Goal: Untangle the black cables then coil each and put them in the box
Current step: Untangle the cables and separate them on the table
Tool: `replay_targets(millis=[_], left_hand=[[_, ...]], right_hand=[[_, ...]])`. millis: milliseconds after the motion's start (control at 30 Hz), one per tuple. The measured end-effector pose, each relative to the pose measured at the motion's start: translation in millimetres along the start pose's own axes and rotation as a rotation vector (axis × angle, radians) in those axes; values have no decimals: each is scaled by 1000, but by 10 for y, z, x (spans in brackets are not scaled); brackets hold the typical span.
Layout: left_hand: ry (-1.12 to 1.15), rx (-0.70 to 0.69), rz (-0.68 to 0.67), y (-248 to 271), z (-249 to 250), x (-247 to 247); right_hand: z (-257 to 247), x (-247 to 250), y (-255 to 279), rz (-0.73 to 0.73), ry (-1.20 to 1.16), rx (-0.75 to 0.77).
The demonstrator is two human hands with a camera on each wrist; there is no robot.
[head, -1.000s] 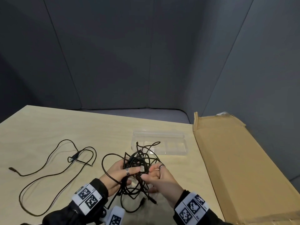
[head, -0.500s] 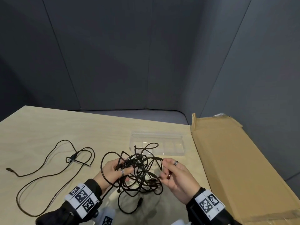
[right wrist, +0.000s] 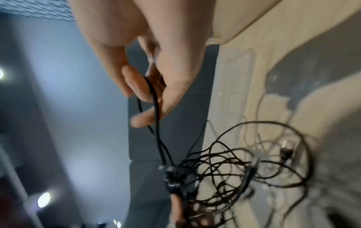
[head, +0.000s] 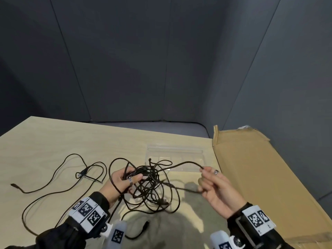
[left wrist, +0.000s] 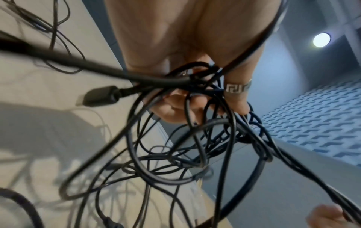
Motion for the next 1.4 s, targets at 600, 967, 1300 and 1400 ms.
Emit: replay_targets(millis=[600, 967, 1300, 1400], left_hand=[[-370, -95, -80, -3, -36, 176], [-355, -31, -78, 29, 116, 77], [-370, -178, -100, 209, 307, -98], [-398, -187, -83, 259, 372, -225]], right_hand=[[-478, 54, 246, 19, 253, -57], [-607, 58, 162, 119, 187, 594], [-81, -68, 218, 144, 1678, 412], [336, -455, 83, -130, 1732, 232]])
Point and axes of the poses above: each hand's wrist, its own y-axis away from the middle knuckle, its own x-axis out of the back of the hand, z = x × y, the point moved 2 cm from there along -y, towards the middle knuckle, and after that the axes turned 6 degrees about -y, right-handed, at the moved point
